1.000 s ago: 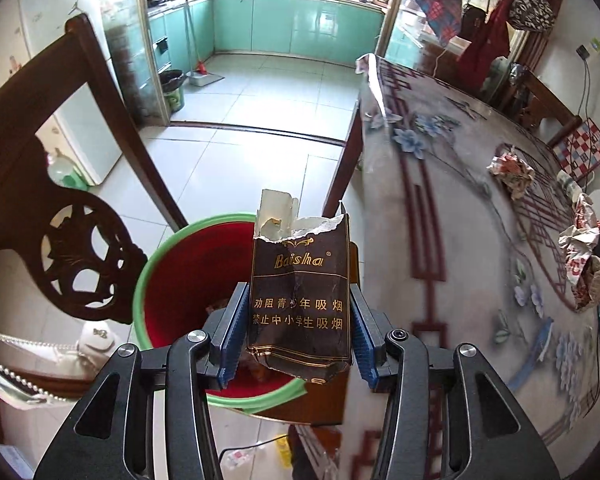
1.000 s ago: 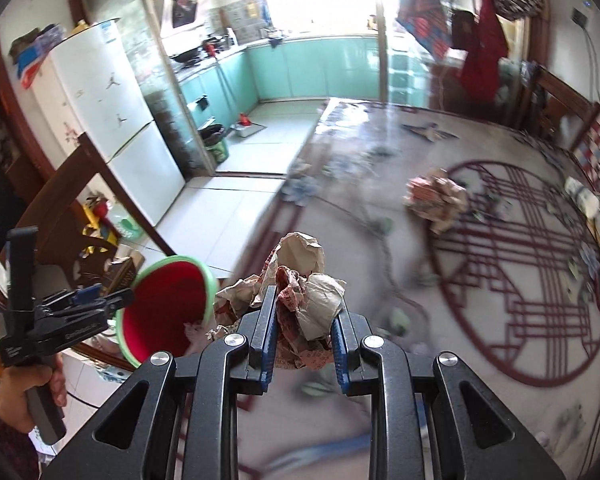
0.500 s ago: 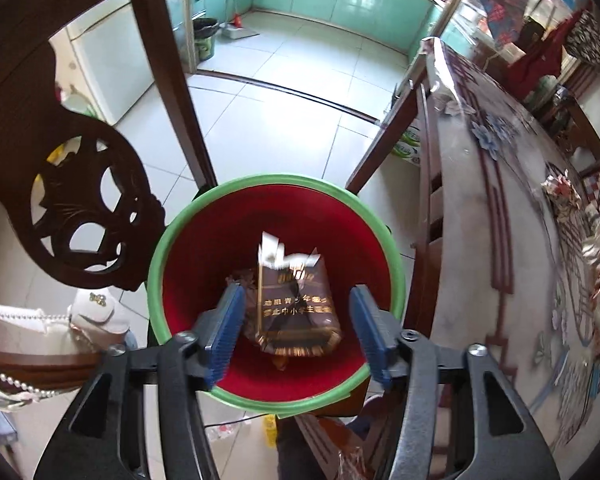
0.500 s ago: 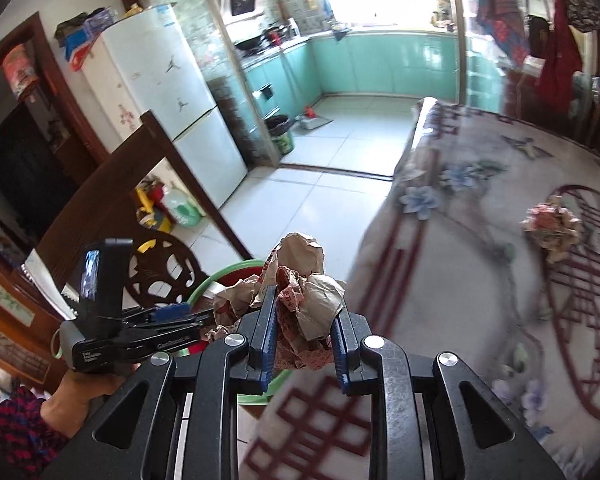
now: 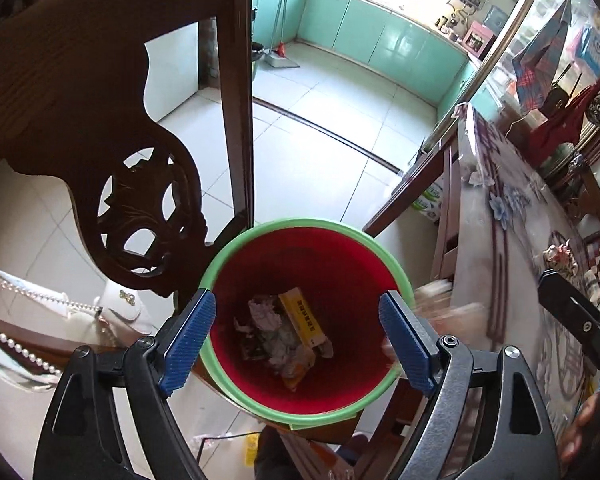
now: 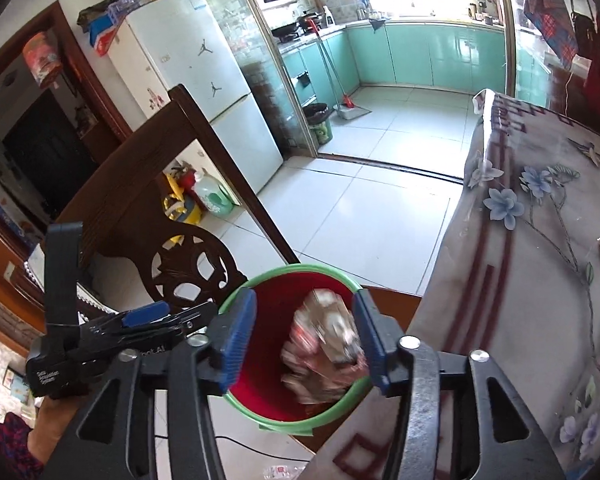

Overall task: Collect trash
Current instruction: 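Open the left gripper over the bucket while the right drops the brown paper in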

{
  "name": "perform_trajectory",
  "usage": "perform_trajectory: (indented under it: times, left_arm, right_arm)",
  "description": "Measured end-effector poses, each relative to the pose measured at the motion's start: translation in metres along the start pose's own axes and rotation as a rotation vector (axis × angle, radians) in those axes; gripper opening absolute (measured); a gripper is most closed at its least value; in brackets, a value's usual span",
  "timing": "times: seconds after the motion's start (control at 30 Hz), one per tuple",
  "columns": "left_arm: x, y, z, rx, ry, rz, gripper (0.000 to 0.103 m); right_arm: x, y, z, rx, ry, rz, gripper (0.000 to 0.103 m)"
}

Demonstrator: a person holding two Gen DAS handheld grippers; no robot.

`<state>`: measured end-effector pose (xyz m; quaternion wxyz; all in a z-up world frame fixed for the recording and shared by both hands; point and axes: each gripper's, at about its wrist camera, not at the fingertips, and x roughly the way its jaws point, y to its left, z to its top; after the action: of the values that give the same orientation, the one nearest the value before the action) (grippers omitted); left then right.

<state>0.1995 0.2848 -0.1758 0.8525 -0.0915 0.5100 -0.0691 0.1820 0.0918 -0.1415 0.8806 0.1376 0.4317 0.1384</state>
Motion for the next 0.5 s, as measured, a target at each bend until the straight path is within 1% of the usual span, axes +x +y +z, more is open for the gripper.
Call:
perform_trajectory:
  times: [0.1, 0.17, 0.23, 0.3, 0.37, 0.5]
  left_arm:
    - [-0.006, -0.014, 0.000, 0.023, -0.012, -0.024, 0.084]
    - [-0.010, -0.028, -0.002, 0.058, -0.026, -0.040, 0.084]
    - [-0.017, -0.047, -0.005, 0.103, -0.055, -0.061, 0.084]
    - [-0.022, -0.071, -0.007, 0.153, -0.075, -0.098, 0.084]
    - [-0.023, -0.095, -0.011, 0.201, -0.074, -0.132, 0.084]
    - [-0.019, -0.151, -0.021, 0.290, -0.046, -0.201, 0.084]
  right_arm:
    - [-0.019, -0.014, -0.001, 0.009, -0.021, -0.019, 0.052]
    - [-0.041, -0.033, -0.002, 0.011, -0.037, -0.059, 0.052]
    - [-0.071, -0.061, -0.004, 0.008, -0.059, -0.134, 0.052]
    - [-0.108, -0.095, -0.004, 0.016, -0.089, -0.217, 0.052]
    - [-0.152, -0.140, -0.002, 0.015, -0.112, -0.340, 0.052]
    - [-0.234, -0.224, 0.012, -0.006, -0.153, -0.596, 0.052]
